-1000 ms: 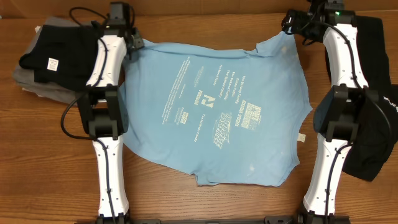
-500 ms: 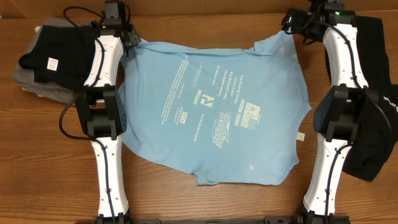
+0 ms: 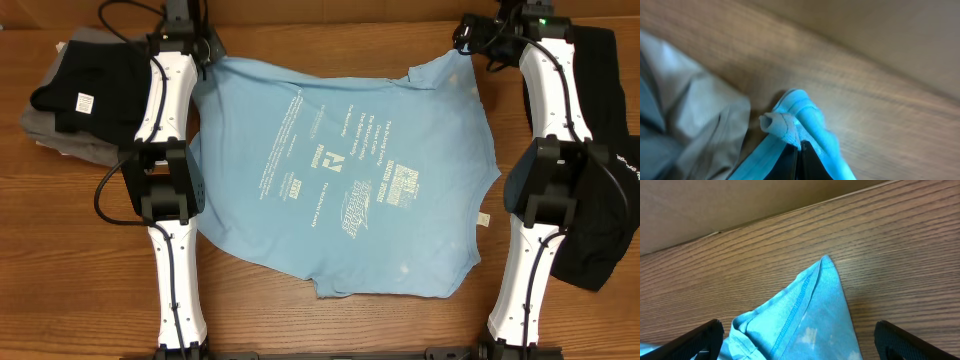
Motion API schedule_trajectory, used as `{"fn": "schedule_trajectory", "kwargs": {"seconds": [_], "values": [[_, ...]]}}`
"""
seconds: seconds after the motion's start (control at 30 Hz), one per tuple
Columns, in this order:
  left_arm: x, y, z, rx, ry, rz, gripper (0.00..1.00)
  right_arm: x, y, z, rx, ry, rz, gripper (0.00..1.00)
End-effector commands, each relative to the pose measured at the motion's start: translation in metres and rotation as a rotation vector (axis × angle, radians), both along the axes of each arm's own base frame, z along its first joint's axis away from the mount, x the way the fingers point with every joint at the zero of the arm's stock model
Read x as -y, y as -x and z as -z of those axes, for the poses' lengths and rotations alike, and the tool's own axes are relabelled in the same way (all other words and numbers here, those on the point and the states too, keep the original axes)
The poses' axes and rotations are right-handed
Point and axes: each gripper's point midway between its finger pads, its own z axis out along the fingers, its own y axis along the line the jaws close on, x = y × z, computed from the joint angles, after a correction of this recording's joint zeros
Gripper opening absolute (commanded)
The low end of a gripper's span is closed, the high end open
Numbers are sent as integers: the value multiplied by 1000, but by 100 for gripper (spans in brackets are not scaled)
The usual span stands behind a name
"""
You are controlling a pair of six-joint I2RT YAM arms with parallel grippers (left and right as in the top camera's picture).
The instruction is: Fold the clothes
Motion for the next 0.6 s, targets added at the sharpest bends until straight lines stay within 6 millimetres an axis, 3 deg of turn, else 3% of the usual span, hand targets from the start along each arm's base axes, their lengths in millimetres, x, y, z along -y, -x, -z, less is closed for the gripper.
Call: {"fn": "schedule_trajectory", "kwargs": {"seconds": [0.0,0.33,0.37,0.47,0.5,0.57], "values": [[7,-13,-21,70,-4,18,4,-2,-3,-5,18,-2,-6,100],[12,-50,-64,304,-46,7,7,-2,-9,-10,49,1,-6,100],[13,-54,-68,333,-61,12,20,-2,-10,-11,55,1,-6,100],[19,-63,-81,399,-89,43,89,-1,-12,-13,68,3,-6,100],[21,-64,-83,406,-97,52,100,-1,-13,-13,70,3,-6,100],[24,-64,-83,405,-103,66,100,-1,-13,-13,70,3,-6,100]]}}
